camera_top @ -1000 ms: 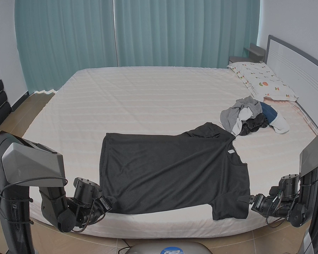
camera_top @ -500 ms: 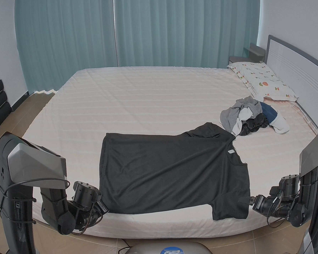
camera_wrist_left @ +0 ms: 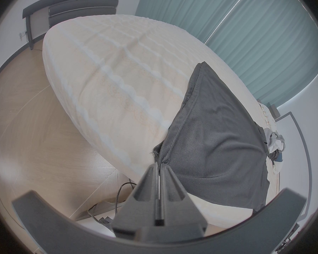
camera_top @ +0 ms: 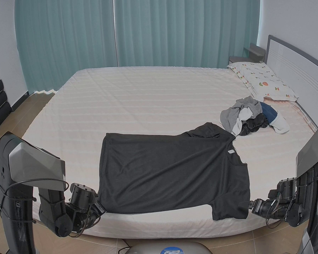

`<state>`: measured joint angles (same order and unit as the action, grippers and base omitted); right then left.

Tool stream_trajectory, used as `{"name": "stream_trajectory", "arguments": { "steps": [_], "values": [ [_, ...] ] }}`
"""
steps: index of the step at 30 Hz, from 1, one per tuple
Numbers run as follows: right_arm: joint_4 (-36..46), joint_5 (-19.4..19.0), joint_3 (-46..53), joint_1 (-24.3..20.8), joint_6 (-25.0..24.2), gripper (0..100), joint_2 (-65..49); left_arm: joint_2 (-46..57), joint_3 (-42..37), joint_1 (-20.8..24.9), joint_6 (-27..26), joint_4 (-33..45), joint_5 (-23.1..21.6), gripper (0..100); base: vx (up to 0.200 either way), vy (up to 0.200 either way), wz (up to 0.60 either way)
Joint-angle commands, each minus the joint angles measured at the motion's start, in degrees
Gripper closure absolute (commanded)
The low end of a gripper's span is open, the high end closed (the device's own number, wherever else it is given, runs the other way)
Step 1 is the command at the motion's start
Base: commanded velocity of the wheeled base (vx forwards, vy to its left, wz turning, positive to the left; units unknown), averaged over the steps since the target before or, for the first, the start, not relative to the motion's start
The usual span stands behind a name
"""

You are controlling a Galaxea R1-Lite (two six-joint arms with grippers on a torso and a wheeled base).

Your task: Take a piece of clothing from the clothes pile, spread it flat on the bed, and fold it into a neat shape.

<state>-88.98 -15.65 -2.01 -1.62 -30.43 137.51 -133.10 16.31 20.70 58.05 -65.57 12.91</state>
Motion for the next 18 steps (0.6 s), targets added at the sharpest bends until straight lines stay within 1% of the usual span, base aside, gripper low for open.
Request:
{"name": "stream_trajectory", "arguments": {
  "steps": [1,3,7,8,13,18],
  "values": [
    [-0.6,-0.1,-2.6,-1.3,-0.7,0,1.3,-0.1,0.2,0.0,0.0,0.0,-0.1,100,0.000,0.000,0.00],
    [-0.6,-0.2,-3.0,-1.5,-0.7,0,1.5,-0.1,0.2,0.0,0.0,0.0,-0.1,100,0.000,0.000,0.00],
    [-0.6,0.4,-4.1,-3.5,-0.4,0,2.9,-0.1,0.2,0.0,0.0,0.0,-0.1,100,0.000,0.000,0.00],
    [-0.6,0.4,-4.1,-3.6,-0.4,100,2.9,-0.1,0.2,0.0,0.0,0.0,-0.1,100,0.000,0.000,0.00],
    [-0.5,1.2,-1.6,-3.6,0.4,100,2.4,0.2,0.3,-1.2,0.0,-0.1,-0.5,100,0.000,0.000,0.00],
    [-0.5,1.2,0.7,-2.7,1.2,100,1.6,0.0,-0.1,-1.2,0.0,-0.1,-0.3,100,0.000,0.000,0.00]
  ]
}}
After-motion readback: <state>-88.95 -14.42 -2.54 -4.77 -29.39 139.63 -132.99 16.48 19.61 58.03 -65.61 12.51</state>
